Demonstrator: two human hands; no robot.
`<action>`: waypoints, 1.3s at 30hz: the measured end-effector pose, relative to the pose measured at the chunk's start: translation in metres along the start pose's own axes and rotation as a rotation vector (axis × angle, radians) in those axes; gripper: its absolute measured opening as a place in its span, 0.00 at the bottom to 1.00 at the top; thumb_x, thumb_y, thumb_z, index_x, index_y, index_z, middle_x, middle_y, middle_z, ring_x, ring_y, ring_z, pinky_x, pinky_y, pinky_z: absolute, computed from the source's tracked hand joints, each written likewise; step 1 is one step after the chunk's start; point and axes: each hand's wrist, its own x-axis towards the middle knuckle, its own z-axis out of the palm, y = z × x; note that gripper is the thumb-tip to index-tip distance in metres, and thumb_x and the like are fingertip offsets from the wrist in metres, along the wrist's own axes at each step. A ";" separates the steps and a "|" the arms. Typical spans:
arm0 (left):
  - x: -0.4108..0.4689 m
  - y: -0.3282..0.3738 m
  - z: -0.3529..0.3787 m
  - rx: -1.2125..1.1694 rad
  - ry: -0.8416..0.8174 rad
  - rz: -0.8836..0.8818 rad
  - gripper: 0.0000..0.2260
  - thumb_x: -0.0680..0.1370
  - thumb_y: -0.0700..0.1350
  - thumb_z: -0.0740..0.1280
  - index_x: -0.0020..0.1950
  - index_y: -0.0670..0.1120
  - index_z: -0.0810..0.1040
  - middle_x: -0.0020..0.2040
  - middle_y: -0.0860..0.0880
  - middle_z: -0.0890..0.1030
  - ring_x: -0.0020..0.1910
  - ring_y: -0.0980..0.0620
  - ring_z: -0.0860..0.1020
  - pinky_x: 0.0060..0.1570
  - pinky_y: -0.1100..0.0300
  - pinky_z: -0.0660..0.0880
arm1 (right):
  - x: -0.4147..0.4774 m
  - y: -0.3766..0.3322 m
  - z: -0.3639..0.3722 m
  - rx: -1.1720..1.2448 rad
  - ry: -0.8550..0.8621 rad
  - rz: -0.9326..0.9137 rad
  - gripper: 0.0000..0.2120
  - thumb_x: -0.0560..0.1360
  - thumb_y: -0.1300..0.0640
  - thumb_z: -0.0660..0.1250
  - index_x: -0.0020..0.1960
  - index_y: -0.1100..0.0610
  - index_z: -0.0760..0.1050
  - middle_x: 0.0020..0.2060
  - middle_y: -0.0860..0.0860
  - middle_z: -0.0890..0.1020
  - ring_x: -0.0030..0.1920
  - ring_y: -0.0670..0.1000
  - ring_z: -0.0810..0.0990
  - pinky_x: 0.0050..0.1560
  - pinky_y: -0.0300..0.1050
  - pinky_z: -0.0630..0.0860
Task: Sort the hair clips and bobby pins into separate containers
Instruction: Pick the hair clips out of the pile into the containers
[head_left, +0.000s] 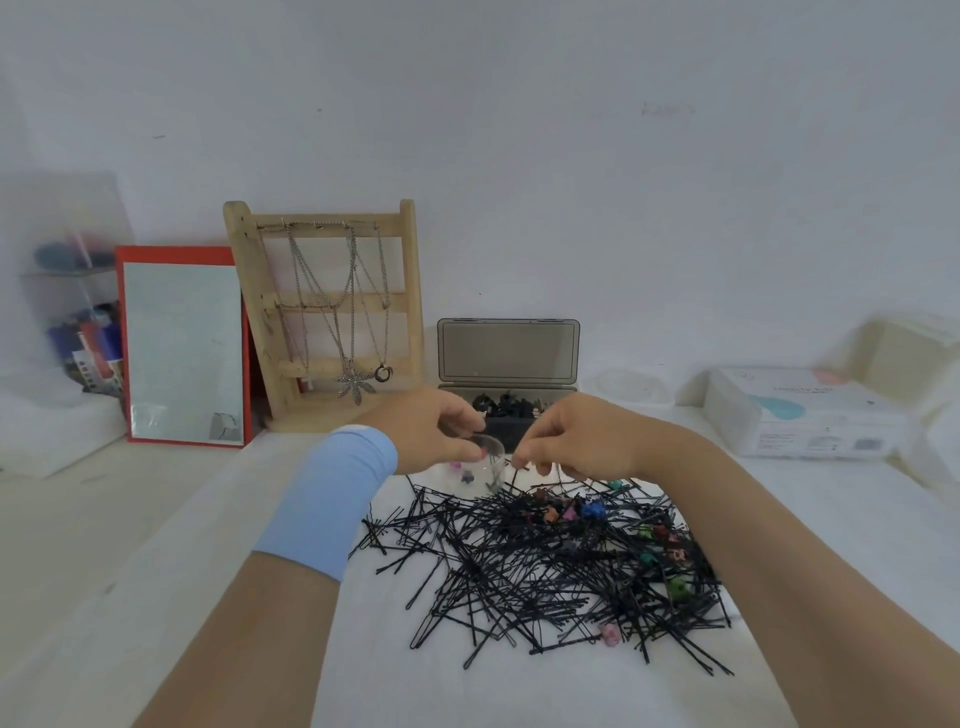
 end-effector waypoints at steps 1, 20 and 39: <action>0.001 -0.001 0.001 0.026 0.003 -0.019 0.12 0.71 0.56 0.75 0.52 0.62 0.77 0.48 0.64 0.80 0.45 0.68 0.76 0.41 0.70 0.67 | 0.002 0.001 0.001 0.003 0.070 -0.010 0.07 0.77 0.49 0.69 0.46 0.49 0.85 0.32 0.43 0.83 0.26 0.40 0.74 0.31 0.35 0.73; 0.004 0.011 0.021 0.202 -0.068 -0.003 0.26 0.71 0.52 0.75 0.68 0.56 0.72 0.61 0.55 0.76 0.57 0.53 0.75 0.61 0.53 0.73 | -0.006 0.014 -0.020 -0.296 -0.063 0.054 0.07 0.72 0.56 0.75 0.42 0.43 0.83 0.35 0.37 0.82 0.33 0.36 0.81 0.35 0.30 0.73; 0.008 0.062 0.058 0.534 -0.045 0.256 0.07 0.78 0.51 0.67 0.54 0.60 0.82 0.54 0.57 0.80 0.53 0.52 0.78 0.47 0.57 0.74 | -0.008 0.026 -0.021 -0.368 -0.240 0.203 0.16 0.66 0.59 0.78 0.47 0.43 0.81 0.41 0.42 0.85 0.40 0.46 0.84 0.41 0.40 0.79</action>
